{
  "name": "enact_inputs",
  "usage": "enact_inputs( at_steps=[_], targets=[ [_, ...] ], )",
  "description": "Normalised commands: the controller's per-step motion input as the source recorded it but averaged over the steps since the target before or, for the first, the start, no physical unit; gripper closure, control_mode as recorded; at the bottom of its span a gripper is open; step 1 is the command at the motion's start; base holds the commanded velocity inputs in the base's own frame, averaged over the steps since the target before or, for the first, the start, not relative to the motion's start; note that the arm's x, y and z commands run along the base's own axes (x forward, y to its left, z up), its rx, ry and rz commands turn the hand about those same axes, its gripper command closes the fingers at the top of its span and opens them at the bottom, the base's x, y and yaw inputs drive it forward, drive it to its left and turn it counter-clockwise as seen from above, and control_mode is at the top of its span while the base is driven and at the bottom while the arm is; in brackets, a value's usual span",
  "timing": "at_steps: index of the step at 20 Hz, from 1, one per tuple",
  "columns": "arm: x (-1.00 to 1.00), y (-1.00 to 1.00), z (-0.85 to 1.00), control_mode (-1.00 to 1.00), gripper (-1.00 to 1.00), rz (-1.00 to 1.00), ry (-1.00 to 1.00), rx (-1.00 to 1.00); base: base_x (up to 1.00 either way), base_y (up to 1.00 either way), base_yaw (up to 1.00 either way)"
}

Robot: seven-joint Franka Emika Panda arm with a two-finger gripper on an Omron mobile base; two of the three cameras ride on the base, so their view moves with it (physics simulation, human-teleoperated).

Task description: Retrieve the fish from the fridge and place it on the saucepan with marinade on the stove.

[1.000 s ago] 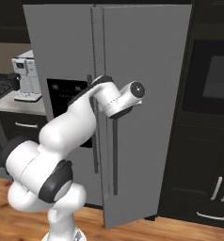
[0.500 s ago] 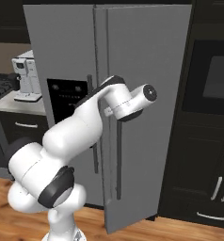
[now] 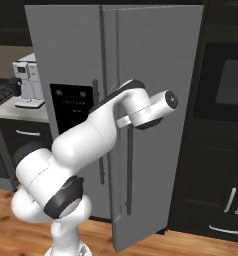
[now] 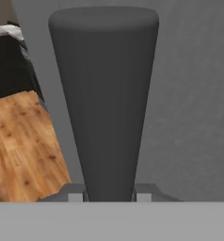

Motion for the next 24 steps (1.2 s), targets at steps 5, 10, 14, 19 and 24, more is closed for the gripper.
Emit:
enact_inputs(
  at_steps=[5,10,14,19,24],
  targets=[
    [-0.13,-0.06,-0.48,-1.00,1.00,0.18,0.00,0.00,0.00,0.00,0.00],
    [-0.16,-0.14,-0.45,-1.00,1.00,0.17,0.00,0.00,0.00,0.00,0.00],
    [-0.21,-0.22,-0.41,-1.00,1.00,0.16,0.00,0.00,0.00,0.00,0.00],
    [-0.30,-0.30,-0.34,-1.00,1.00,0.12,-0.01,0.00,0.00,0.00,0.00],
    [-0.34,-0.41,-0.27,-1.00,1.00,0.06,-0.07,0.00,0.00,0.00,0.00]
  ],
)
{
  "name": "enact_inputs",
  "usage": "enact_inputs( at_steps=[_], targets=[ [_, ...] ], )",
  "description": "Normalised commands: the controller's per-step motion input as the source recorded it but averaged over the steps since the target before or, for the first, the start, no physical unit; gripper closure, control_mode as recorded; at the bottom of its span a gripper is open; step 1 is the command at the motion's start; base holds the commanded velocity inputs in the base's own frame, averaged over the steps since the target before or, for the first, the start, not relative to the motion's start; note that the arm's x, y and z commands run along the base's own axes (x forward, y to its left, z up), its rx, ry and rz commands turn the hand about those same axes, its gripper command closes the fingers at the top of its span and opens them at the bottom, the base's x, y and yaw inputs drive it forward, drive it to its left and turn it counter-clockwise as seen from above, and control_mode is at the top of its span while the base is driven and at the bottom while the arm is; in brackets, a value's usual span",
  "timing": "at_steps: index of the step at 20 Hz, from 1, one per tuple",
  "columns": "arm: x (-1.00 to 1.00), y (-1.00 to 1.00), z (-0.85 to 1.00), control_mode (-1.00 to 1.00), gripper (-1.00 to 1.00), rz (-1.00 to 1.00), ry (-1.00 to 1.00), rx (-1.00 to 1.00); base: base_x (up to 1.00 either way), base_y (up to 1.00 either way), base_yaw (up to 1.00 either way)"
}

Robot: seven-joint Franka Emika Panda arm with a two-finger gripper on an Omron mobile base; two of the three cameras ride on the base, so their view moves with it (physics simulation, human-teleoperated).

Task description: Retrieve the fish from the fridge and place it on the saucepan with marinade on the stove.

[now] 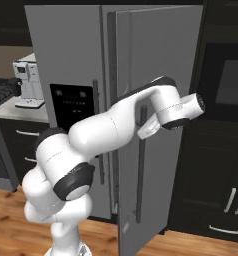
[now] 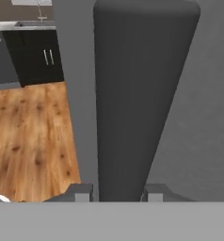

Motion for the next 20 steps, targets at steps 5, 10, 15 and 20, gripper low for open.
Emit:
enact_inputs(
  at_steps=[5,10,15,20],
  targets=[
    [-0.31,-0.38,-0.23,-1.00,1.00,0.01,-0.11,0.00,0.00,0.00,0.00],
    [-0.24,-0.11,-0.15,-1.00,-1.00,0.00,-0.09,0.00,0.00,0.00,0.00],
    [-0.67,-0.06,0.00,-1.00,-1.00,-0.02,-0.05,0.00,0.00,0.00,0.00],
    [-0.98,-0.04,0.00,-1.00,-1.00,-0.13,-0.09,0.00,0.00,0.00,0.00]
  ],
)
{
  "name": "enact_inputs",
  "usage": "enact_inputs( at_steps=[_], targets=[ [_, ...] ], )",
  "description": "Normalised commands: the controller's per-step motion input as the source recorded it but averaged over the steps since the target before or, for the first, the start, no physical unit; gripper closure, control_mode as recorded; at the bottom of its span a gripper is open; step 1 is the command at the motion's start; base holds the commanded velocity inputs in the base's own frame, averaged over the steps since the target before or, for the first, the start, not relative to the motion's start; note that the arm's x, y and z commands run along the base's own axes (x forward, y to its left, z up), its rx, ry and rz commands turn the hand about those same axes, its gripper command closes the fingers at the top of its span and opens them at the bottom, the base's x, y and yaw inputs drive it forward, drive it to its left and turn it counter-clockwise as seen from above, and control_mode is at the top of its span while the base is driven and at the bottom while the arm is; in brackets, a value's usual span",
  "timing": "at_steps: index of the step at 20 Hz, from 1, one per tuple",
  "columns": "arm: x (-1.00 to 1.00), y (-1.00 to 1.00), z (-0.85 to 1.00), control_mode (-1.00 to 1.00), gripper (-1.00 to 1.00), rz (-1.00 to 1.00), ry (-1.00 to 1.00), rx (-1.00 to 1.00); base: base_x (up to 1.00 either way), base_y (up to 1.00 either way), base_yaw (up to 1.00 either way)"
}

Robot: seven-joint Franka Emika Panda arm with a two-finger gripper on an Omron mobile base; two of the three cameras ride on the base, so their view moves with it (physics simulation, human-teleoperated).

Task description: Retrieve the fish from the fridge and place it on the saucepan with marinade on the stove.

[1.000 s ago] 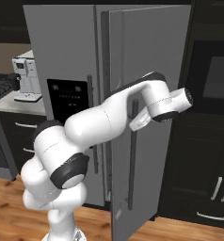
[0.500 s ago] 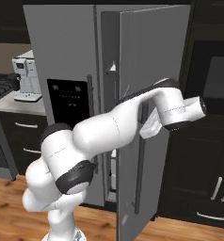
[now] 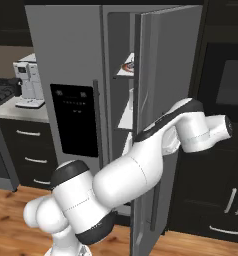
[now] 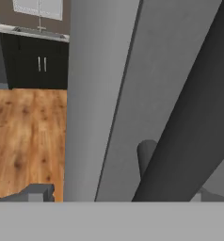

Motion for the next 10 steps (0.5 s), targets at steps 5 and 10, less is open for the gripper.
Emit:
enact_inputs(
  at_steps=[5,10],
  targets=[
    [-0.98,0.10,0.05,-1.00,-1.00,-0.35,-0.20,0.00,0.00,0.00,0.00],
    [-0.99,0.42,0.00,-1.00,-1.00,-0.52,-0.31,-0.01,0.00,0.00,0.00]
  ],
)
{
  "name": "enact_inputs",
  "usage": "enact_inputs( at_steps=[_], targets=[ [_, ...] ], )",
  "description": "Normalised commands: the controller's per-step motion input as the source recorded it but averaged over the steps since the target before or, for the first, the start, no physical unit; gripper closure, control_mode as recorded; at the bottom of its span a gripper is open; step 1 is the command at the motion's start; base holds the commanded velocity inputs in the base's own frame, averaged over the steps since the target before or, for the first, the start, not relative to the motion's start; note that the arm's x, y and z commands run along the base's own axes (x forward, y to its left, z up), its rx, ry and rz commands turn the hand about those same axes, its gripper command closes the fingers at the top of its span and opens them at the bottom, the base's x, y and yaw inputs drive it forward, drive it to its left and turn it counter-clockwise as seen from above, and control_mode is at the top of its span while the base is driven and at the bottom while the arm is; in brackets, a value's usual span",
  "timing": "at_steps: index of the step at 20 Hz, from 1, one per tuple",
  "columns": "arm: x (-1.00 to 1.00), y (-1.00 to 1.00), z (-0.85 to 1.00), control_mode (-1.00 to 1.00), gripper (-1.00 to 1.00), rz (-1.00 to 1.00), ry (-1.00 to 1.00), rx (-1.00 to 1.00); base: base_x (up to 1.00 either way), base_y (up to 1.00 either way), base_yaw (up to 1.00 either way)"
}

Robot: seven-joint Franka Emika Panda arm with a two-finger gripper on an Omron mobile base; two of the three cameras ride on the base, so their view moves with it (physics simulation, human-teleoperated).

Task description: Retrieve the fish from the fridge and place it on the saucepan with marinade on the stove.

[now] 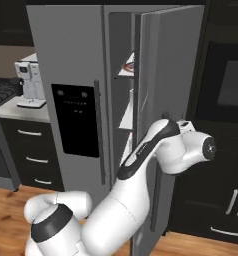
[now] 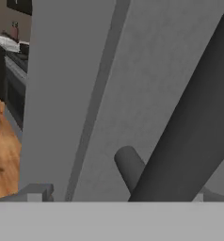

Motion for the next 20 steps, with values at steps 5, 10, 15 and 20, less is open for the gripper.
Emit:
enact_inputs(
  at_steps=[5,10,15,20],
  targets=[
    [-1.00,0.07,0.17,-1.00,-1.00,-0.34,-0.28,0.00,0.00,0.00,0.00],
    [-0.89,-0.48,0.32,-1.00,-1.00,-0.23,-0.14,0.00,0.00,0.00,0.00],
    [-0.66,-0.95,0.11,-1.00,-1.00,-0.26,-0.07,0.00,0.00,0.00,0.00],
    [-0.04,-0.79,-0.47,-1.00,-1.00,-0.28,0.00,0.00,0.00,0.00,0.00]
  ],
)
